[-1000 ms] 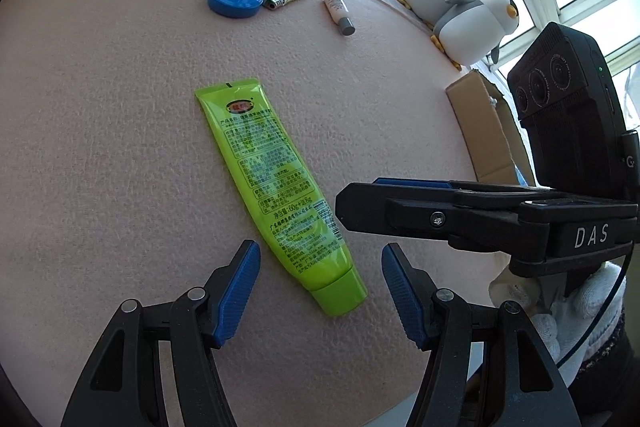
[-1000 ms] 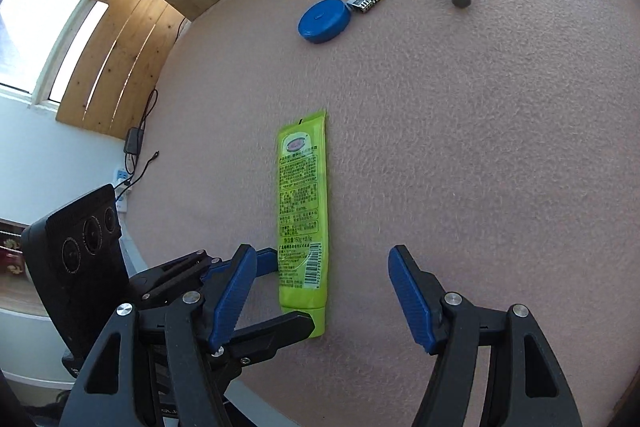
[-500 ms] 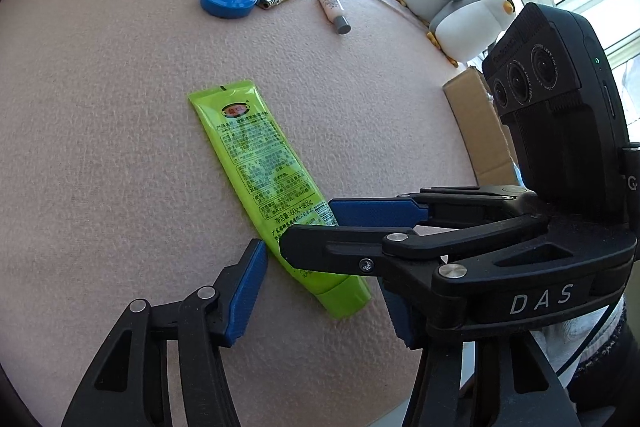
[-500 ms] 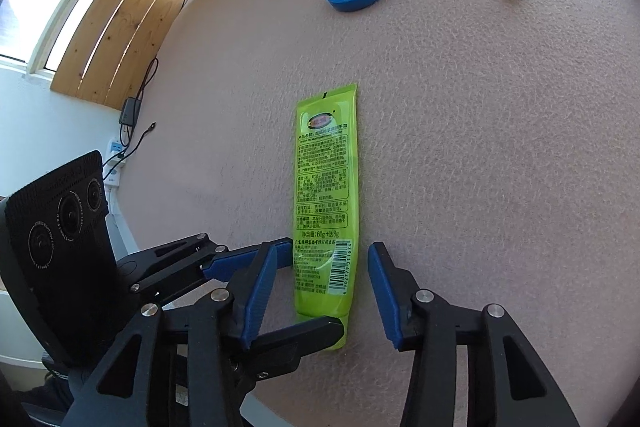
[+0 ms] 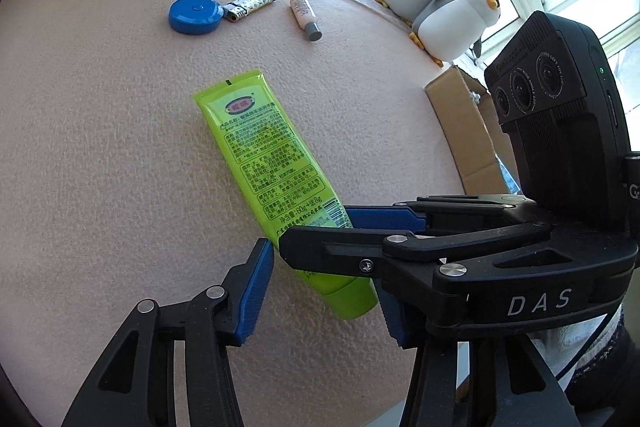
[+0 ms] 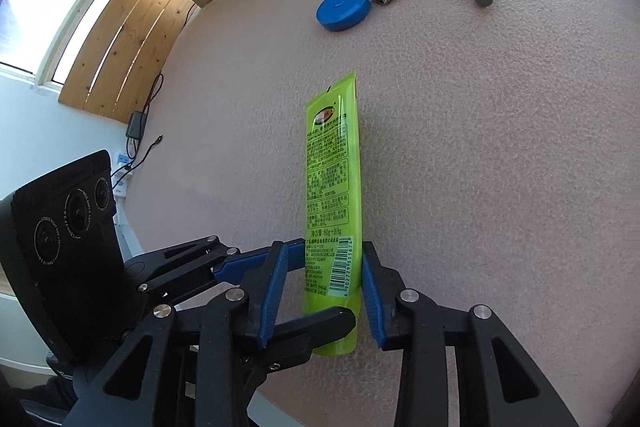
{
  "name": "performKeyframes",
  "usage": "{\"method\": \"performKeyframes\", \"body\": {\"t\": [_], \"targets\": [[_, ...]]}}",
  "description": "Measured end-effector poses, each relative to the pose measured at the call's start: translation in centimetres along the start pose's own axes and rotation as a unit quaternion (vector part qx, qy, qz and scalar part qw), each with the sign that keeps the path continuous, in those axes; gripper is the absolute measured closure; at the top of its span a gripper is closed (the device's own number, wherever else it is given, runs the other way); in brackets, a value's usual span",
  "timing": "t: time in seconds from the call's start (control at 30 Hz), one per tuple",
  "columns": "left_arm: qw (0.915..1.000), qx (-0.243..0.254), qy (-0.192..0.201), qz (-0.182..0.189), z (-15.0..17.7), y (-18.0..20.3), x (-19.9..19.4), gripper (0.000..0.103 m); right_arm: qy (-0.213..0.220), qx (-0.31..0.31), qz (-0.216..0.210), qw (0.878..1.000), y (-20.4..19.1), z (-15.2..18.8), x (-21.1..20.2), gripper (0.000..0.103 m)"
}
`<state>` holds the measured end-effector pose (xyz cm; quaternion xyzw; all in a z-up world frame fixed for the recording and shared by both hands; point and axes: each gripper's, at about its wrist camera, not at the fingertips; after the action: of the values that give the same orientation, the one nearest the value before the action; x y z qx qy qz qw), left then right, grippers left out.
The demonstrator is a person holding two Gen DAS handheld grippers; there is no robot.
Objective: Organize objects
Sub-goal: 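Close the right tool on the lime-green tube and lift it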
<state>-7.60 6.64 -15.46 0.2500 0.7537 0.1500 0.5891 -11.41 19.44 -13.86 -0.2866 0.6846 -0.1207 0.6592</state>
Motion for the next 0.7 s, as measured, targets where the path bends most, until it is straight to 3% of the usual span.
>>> {"method": "performKeyframes", "body": {"t": [0.43,0.7], "targets": [[0.9981,0.057,0.005,0.022,-2.3,6.8,0.9,0.05,0.067,0.026,0.018,0.997,2.1,2.3,-6.4,0.07],[0.9943,0.099,0.005,0.041,-4.2,12.6,2.7,0.05,0.11,0.052,0.032,0.992,5.7,4.8,-12.0,0.07]]}}
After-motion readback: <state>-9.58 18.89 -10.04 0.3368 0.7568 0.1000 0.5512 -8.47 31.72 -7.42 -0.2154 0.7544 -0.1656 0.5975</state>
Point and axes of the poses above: each gripper's, at about its wrist camera, not at the fingertips, and x roughly the way its jaws point, y to its right, z to its underside, and after that the axes turned 5 degrees about -y, right-handed
